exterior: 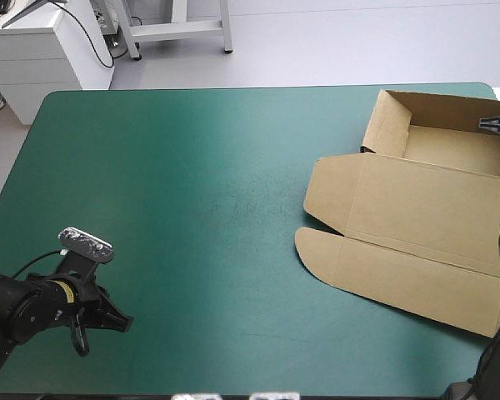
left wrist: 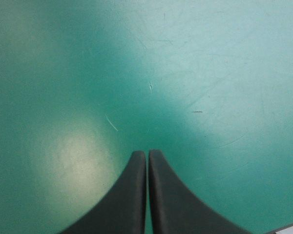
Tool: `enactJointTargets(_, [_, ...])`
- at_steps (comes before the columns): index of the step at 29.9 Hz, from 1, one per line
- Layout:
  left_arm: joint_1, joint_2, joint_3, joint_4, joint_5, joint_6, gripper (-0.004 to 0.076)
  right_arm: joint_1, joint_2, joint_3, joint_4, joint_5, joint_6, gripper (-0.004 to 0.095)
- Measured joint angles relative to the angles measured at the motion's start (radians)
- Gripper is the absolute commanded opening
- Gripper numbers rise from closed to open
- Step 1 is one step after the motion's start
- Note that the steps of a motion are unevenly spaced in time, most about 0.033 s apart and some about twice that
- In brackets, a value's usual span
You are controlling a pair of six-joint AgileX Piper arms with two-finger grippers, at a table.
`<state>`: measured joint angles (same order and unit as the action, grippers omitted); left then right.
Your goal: Fold the box
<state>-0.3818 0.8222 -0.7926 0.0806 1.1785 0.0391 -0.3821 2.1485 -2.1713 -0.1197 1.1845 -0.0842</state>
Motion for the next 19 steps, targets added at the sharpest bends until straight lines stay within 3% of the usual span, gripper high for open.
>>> enactJointTargets(3, [0.0,0.0,0.0,0.001,-0.001,0.0,-0.0008,-0.021,0.0,0.0,0.0,0.006,-0.03,0.0021])
enactJointTargets(5, [0.0,0.0,0.0,0.001,-0.001,-0.002,-0.0008,-0.033,0.0,0.0,0.0,0.007,-0.043,0.0109])
enactJointTargets(8, [0.0,0.0,0.0,0.001,-0.001,-0.003,-0.0008,-0.048,0.0,0.0,-0.004,0.008,-0.057,0.0355])
enactJointTargets(11, [0.0,0.0,0.0,-0.001,-0.002,-0.003,-0.0008,-0.064,0.0,0.0,-0.019,0.009,-0.064,0.0678])
enactJointTargets(13, [0.0,0.0,0.0,-0.002,-0.002,-0.003,-0.0008,-0.071,0.0,0.0,-0.025,0.01,-0.064,0.0808])
enactJointTargets(16, [0.0,0.0,0.0,-0.003,-0.002,-0.003,-0.0008,-0.072,0.0,-0.001,-0.017,0.019,-0.065,0.0806])
enactJointTargets(19, [0.0,0.0,0.0,-0.003,-0.004,-0.003,-0.0008,-0.072,0.0,-0.002,0.037,0.026,-0.073,0.073])
